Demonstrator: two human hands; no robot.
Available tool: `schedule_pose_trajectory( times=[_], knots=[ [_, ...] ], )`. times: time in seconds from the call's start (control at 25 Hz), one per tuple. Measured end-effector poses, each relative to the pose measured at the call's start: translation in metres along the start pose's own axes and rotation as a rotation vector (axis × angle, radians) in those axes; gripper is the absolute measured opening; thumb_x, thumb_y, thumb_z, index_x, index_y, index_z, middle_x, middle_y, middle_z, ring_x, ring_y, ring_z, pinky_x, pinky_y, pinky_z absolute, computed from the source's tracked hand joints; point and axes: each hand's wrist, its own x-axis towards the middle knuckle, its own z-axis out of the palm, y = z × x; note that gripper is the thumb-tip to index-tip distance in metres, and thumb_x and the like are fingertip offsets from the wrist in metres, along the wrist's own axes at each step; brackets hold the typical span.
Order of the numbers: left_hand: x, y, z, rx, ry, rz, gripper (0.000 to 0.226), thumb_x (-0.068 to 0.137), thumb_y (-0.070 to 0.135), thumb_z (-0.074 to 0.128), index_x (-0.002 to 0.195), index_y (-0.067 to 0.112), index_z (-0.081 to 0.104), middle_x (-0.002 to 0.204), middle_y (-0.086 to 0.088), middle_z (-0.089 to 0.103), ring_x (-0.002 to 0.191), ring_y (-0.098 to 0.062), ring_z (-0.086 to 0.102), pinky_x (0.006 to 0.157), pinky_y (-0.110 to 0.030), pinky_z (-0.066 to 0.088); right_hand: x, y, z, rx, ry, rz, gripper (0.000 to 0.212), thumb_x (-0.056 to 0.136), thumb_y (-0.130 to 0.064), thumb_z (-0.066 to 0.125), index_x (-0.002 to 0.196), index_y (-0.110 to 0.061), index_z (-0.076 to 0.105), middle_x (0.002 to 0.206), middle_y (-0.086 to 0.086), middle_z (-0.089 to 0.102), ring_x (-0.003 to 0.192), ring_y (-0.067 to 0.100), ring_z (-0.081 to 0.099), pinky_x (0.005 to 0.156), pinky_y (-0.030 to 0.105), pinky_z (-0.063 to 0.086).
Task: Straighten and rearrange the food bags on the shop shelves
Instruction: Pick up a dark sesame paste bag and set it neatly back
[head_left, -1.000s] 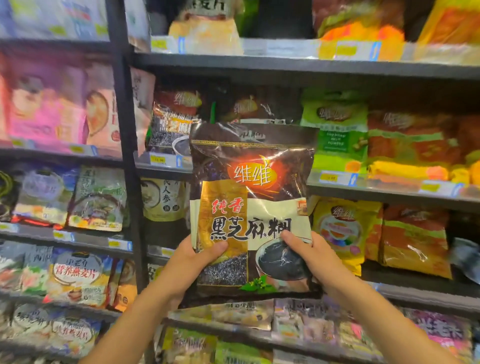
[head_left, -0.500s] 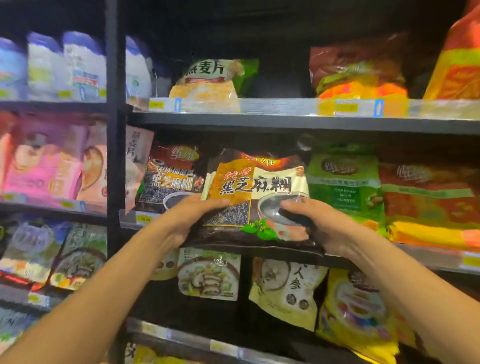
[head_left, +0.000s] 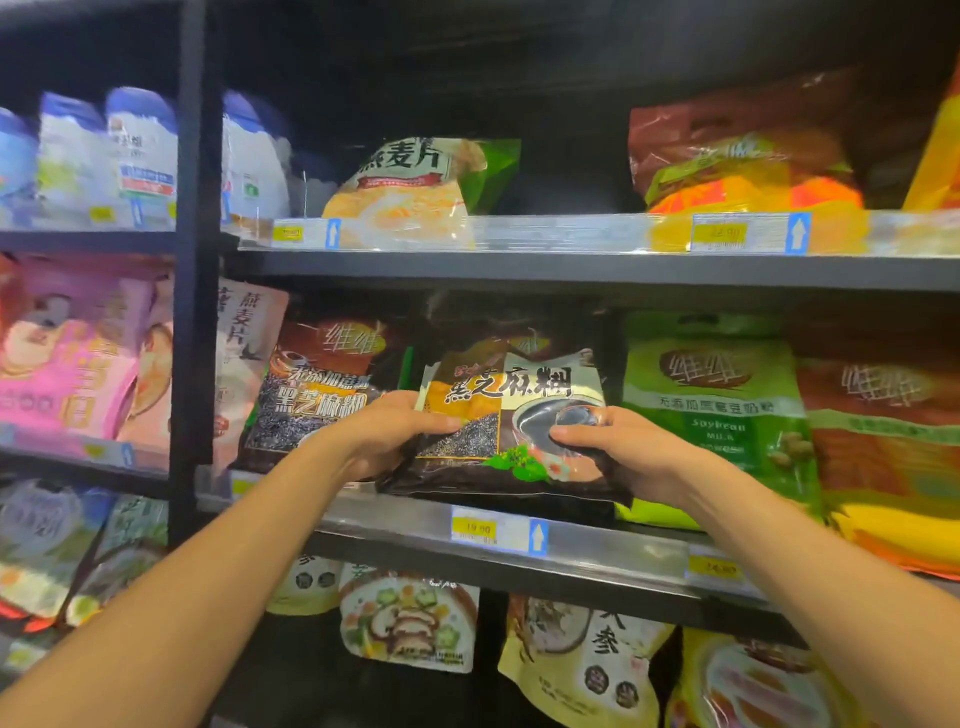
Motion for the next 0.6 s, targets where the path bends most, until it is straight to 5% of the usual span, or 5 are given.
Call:
schedule_pose_trajectory(
  times=[0.16, 0.4, 0.52, 0.6],
  knots=[
    [0.022, -0.01, -0.003, 0.174, 0.031, 0.013, 0.037, 0.085, 0.03, 0.084, 0.117, 0.018, 0.069, 0.115, -0.002, 0.077, 0.115, -0.023, 0.068, 0.099, -0.039, 0.046, 0.016, 0.013, -0.002, -0.18, 0.059, 0.038, 0.027, 0.082, -0.015, 0.087, 0.106, -0.005, 0.077, 0.099, 0.012, 0.08, 0.085, 0.023, 0.075, 0.074, 0.034, 0.059],
    [0.007, -0.018, 0.003, 0.753, 0.212, 0.155, 0.045, 0.077, 0.051, 0.086, 0.102, 0.023, 0.061, 0.099, 0.006, 0.069, 0.089, -0.012, 0.065, 0.081, -0.036, 0.056, 0.002, 0.013, 0.002, -0.787, 0.107, -0.11, 0.017, 0.08, -0.048, 0.086, 0.091, -0.043, 0.073, 0.095, -0.016, 0.079, 0.093, 0.009, 0.074, 0.088, 0.035, 0.06],
    [-0.007, -0.016, 0.006, 0.971, 0.311, 0.243, 0.054, 0.077, 0.052, 0.086, 0.104, 0.018, 0.053, 0.089, 0.003, 0.063, 0.077, -0.014, 0.061, 0.064, -0.035, 0.05, -0.016, 0.001, -0.002, -1.111, 0.137, 0.079, 0.058, 0.061, -0.084, 0.074, 0.097, -0.039, 0.066, 0.097, -0.015, 0.075, 0.089, 0.015, 0.072, 0.081, 0.039, 0.062],
    [-0.015, -0.014, 0.007, 0.913, 0.143, 0.286, 0.034, 0.083, 0.041, 0.084, 0.096, 0.018, 0.063, 0.083, 0.003, 0.069, 0.075, -0.017, 0.067, 0.066, -0.032, 0.053, -0.032, -0.008, -0.003, -1.373, 0.311, 0.076, 0.069, 0.057, -0.091, 0.069, 0.092, -0.032, 0.058, 0.091, -0.013, 0.069, 0.083, 0.014, 0.066, 0.07, 0.037, 0.056]
  ],
)
